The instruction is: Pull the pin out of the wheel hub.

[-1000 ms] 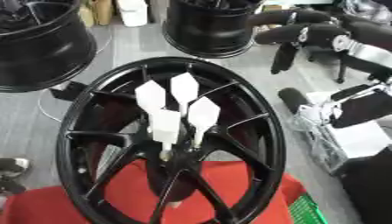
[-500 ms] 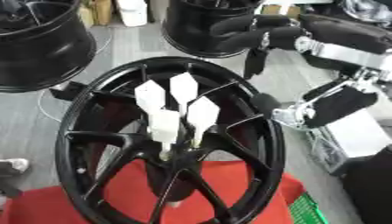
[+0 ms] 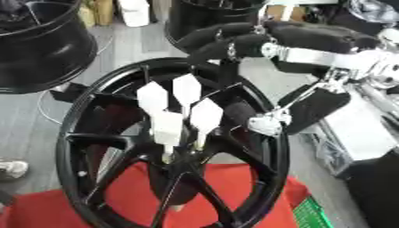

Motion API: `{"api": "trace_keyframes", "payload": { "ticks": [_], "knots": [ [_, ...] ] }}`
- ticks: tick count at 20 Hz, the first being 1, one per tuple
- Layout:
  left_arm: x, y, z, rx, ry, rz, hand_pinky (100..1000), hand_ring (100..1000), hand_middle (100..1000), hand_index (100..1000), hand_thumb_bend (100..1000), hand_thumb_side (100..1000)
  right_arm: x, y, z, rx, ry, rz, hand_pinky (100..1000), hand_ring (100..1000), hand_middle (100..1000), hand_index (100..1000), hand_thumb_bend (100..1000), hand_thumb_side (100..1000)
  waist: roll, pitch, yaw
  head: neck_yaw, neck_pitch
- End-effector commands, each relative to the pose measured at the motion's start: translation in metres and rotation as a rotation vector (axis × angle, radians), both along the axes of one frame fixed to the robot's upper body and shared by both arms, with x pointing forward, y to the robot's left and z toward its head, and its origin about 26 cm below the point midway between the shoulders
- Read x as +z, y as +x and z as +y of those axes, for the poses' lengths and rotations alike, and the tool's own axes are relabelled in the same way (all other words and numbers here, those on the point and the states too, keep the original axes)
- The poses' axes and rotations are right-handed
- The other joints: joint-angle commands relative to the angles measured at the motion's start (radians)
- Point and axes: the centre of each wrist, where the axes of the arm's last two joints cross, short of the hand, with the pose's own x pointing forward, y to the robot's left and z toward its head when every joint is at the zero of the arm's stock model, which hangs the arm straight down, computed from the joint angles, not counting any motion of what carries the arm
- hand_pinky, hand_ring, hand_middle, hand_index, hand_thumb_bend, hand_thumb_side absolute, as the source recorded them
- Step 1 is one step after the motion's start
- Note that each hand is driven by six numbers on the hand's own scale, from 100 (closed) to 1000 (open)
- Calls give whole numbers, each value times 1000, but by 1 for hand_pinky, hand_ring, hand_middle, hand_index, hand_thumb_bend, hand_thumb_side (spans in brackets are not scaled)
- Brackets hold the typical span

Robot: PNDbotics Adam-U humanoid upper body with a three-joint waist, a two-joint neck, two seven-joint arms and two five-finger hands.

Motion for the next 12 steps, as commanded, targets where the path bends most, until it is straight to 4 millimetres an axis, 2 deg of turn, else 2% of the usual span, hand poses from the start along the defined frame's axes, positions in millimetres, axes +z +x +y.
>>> {"api": "trace_keyframes", "payload": {
  "ticks": [1,2,12],
  "knots": [
    [7,1,1,4,5,-24,653,506,658,784,117,965,6,-3,3,-17,-29,-10,526,602,1000,956,100,139,1,-15,3,-8,-7],
    [7,1,1,5,4,-26,652,506,658,784,116,965,5,-3,4,-24,-34,-5,526,602,1000,956,100,203,2,-14,5,-10,-8],
    [6,1,1,8,2,-27,649,502,653,784,115,966,2,-2,7,-103,-88,13,518,566,1000,958,100,214,6,-13,12,-21,-6]
  ]
}}
